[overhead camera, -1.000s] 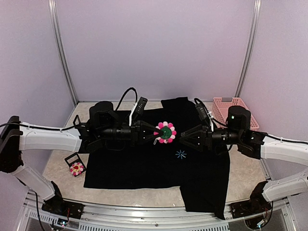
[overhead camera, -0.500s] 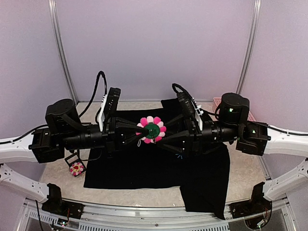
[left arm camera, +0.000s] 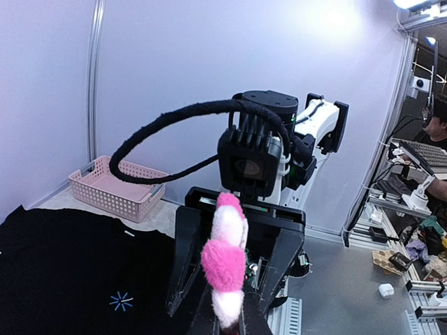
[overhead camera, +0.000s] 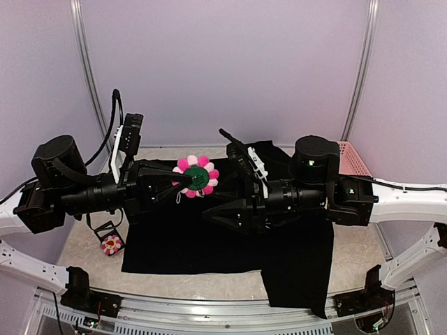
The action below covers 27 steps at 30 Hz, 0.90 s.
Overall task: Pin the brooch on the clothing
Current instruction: Pass from the left arm to the right
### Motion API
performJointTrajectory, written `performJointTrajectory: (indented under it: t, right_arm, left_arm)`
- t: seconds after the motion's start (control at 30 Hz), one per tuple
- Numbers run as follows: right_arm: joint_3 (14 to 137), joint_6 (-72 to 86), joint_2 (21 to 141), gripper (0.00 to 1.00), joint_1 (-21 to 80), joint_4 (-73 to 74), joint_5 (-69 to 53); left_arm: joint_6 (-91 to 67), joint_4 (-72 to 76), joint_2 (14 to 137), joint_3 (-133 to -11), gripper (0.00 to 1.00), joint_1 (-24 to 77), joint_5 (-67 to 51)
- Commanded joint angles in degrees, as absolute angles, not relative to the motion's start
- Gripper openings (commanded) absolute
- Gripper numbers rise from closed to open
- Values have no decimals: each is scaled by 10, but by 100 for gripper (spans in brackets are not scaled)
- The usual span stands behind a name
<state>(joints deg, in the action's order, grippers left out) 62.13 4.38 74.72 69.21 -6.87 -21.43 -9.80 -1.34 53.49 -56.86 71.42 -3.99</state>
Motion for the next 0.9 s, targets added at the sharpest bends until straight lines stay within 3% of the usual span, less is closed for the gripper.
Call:
performJointTrajectory:
  t: [0.0, 0.2, 0.43, 0.73, 0.87]
  right_arm:
    - [660, 27, 769, 56, 703, -85, -190]
    - [670, 26, 768, 51, 704, -100, -194]
    - [683, 28, 783, 57, 704, -95, -193]
    - [688, 43, 775, 46, 704, -96, -161]
    - [685, 54, 768, 49, 704, -97, -146]
  left_arm:
    - [-76, -35, 519, -584, 0, 717, -48]
    - [-72, -32, 522, -579, 0, 718, -75]
    - [-70, -37, 528, -586, 0, 717, -88]
    - [-76, -40, 534, -572, 0, 717, -98]
    - [-80, -47, 538, -568, 0, 717, -92]
